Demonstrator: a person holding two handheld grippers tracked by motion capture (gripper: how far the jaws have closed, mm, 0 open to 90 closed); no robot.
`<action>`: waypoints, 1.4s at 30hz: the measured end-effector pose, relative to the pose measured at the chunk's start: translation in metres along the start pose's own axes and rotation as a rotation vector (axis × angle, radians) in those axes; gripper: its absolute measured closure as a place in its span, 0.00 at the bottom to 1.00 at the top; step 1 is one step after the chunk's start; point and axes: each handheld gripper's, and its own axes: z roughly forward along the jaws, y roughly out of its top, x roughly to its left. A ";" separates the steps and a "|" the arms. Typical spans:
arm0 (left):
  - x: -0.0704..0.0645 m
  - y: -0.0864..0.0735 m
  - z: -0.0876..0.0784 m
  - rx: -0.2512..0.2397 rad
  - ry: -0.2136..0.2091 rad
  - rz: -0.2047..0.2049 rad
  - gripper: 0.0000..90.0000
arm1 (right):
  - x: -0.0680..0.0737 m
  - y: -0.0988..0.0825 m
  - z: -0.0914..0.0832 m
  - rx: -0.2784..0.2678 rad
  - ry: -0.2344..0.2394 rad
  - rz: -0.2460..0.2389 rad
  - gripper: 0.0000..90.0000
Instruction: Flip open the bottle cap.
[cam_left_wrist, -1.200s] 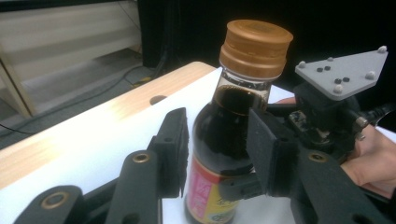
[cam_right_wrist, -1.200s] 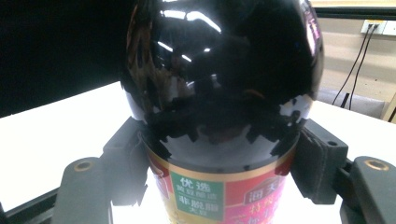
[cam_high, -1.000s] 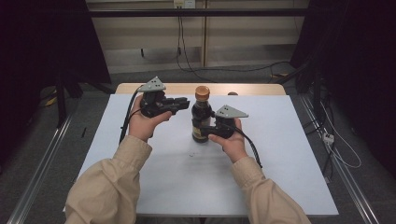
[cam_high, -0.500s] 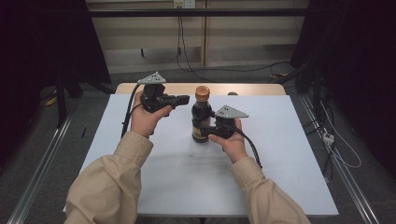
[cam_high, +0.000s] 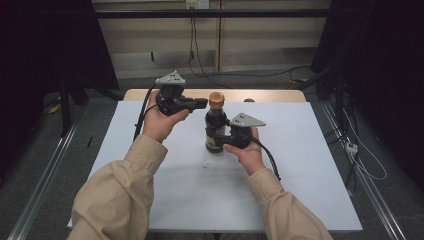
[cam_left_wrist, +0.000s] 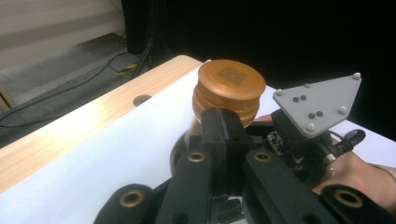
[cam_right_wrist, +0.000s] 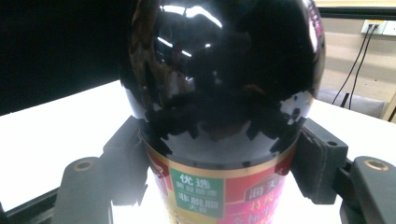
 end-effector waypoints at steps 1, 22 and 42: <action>0.000 0.001 0.000 0.001 0.001 0.005 1.00 | 0.000 0.000 0.000 0.002 -0.002 -0.002 0.34; -0.002 0.006 0.004 0.038 0.009 0.025 1.00 | 0.000 0.000 0.000 0.006 -0.002 -0.012 0.34; -0.005 0.013 0.006 0.062 0.044 0.021 1.00 | 0.004 0.002 0.001 0.031 -0.035 -0.018 0.35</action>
